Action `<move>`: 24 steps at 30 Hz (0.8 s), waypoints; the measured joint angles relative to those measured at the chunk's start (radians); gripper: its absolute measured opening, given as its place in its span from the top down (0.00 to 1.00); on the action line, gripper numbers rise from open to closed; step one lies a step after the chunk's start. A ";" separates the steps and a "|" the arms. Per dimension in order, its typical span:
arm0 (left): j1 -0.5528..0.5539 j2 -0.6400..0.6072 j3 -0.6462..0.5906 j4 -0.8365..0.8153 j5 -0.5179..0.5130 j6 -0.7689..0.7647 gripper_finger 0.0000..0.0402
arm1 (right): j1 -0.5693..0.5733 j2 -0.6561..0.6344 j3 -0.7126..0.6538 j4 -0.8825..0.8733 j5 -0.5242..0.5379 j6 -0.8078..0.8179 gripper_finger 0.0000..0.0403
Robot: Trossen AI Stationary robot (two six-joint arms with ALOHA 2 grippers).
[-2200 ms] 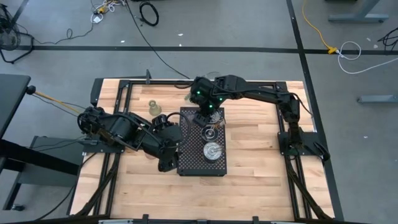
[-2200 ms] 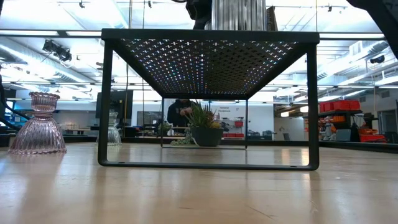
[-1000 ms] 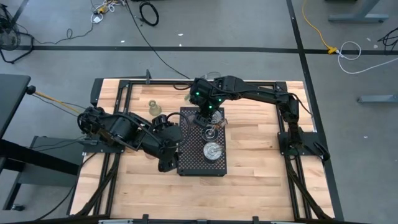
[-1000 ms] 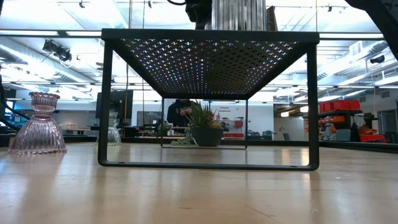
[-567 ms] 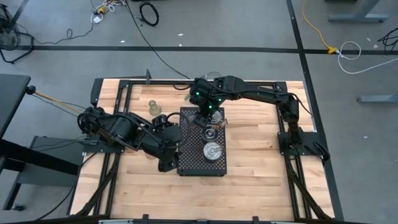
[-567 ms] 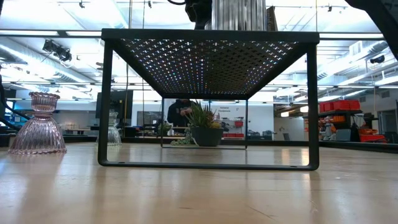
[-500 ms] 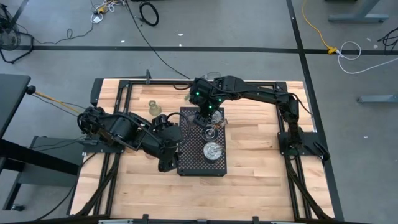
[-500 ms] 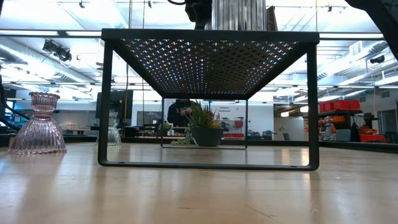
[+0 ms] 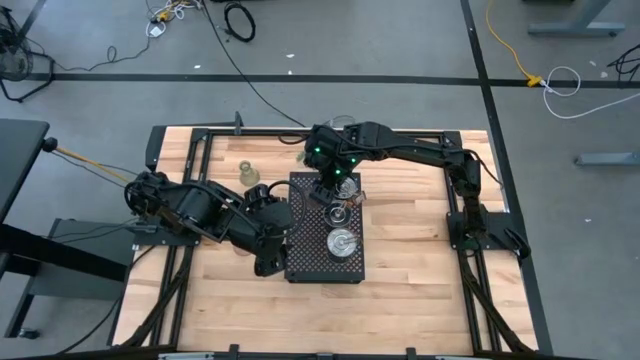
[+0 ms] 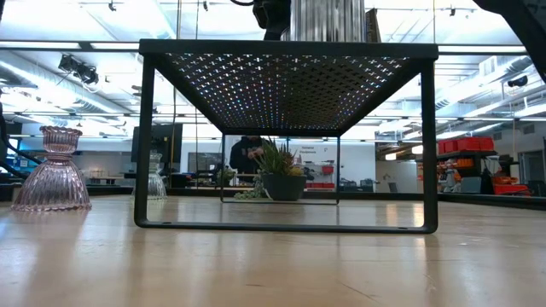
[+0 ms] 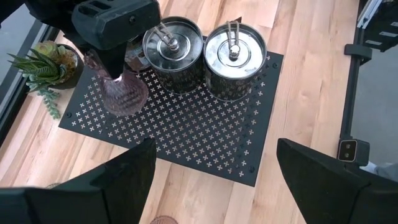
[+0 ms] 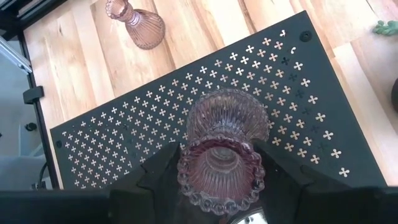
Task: Pick & Place candle stick holders
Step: Put the right pink glass candle holder on the shelf
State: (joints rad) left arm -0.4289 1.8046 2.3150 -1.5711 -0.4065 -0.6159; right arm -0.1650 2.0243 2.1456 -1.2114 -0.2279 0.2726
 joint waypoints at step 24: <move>0.000 0.000 0.000 0.000 0.004 0.000 0.17 | 0.000 0.000 0.000 0.054 -0.008 -0.020 0.53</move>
State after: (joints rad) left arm -0.4288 1.8046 2.3150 -1.5711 -0.4027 -0.6159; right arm -0.1648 2.0243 2.1456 -1.1572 -0.2359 0.2527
